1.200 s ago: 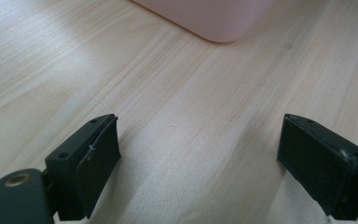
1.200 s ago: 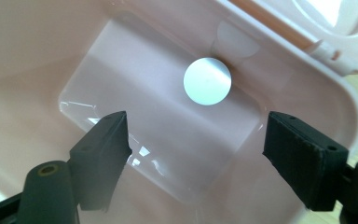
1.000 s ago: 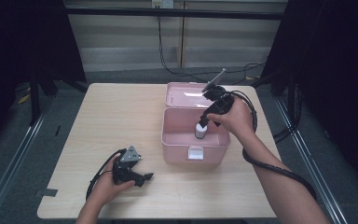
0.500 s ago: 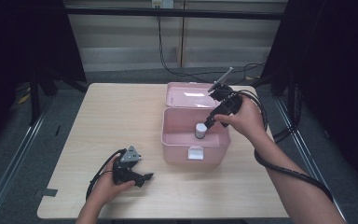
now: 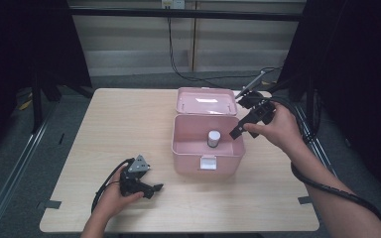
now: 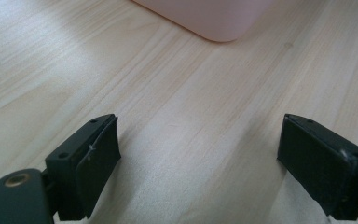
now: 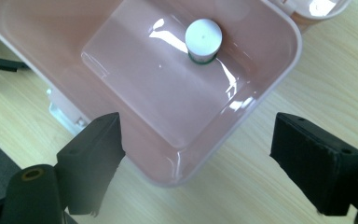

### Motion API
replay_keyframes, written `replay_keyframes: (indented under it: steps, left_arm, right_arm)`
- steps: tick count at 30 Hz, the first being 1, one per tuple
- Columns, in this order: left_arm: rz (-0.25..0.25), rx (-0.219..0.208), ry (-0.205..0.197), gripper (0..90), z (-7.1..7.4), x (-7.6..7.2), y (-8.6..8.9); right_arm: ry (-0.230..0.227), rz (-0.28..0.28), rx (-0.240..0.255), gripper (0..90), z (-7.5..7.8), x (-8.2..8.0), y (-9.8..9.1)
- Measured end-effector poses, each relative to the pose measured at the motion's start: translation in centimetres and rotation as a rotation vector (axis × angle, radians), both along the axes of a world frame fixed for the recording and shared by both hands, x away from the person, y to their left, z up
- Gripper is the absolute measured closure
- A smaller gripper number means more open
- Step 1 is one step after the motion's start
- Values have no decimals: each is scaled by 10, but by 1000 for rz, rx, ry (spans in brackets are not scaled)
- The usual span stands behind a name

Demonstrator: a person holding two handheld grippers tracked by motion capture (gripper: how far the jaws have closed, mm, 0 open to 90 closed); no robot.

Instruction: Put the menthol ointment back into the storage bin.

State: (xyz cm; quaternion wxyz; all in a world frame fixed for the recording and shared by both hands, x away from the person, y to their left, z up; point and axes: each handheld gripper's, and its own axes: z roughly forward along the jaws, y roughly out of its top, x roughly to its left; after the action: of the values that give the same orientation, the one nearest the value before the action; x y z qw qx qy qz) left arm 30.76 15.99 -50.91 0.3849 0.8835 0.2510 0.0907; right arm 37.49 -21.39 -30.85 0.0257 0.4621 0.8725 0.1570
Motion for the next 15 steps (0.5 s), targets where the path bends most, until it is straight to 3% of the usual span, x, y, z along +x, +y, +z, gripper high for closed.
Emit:
replay_keyframes:
  steps: [15]
  left_arm:
    - [2, -9, 2, 122, 0, 0, 0]
  right_arm:
    - [-27, 18, -9, 148, 9, -25, -36]
